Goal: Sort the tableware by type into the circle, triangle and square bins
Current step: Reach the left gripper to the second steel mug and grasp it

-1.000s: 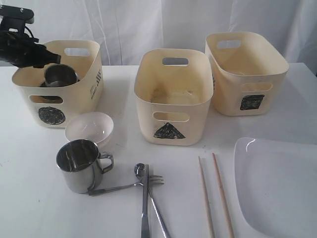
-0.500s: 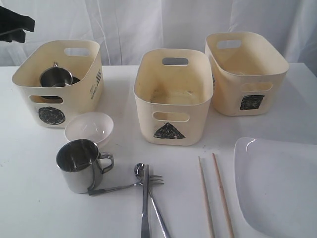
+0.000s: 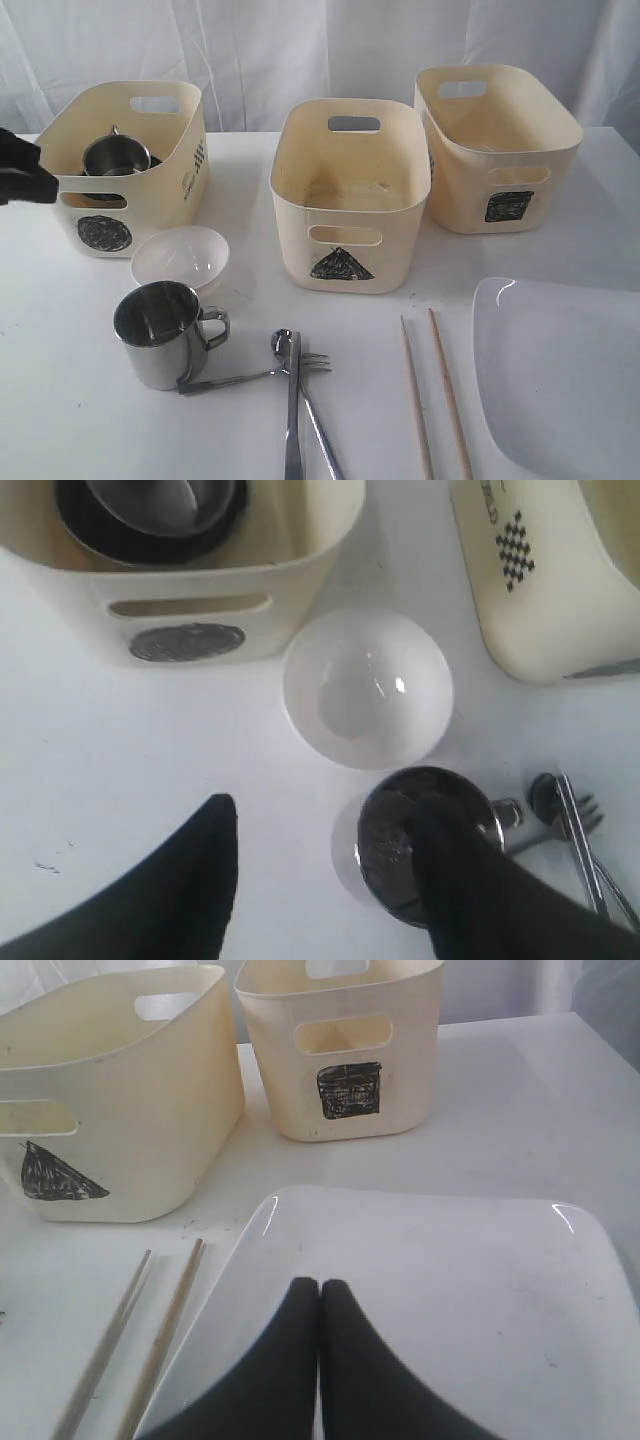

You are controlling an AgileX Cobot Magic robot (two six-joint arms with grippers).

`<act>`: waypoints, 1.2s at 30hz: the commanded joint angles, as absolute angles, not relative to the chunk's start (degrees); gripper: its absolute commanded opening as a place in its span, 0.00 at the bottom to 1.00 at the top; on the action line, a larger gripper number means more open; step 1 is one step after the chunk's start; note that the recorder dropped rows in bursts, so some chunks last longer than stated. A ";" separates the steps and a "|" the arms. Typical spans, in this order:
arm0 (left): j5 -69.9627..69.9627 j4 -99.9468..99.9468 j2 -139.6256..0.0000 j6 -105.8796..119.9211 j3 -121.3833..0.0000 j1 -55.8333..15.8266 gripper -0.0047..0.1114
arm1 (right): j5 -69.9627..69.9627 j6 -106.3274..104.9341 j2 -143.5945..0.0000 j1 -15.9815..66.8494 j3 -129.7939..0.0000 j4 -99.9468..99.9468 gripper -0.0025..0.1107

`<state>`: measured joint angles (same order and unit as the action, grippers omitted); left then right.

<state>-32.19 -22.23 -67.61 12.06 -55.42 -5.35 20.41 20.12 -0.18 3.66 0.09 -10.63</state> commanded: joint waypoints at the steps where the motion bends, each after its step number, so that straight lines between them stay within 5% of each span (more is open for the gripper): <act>1: -32.83 -28.20 -67.63 17.07 -51.84 -8.42 0.55 | 20.11 20.26 0.00 3.40 0.00 -10.76 0.02; 36: -23.55 -25.67 -85.46 24.44 -49.82 -17.34 0.55 | 20.11 22.10 0.00 3.40 0.00 -10.76 0.02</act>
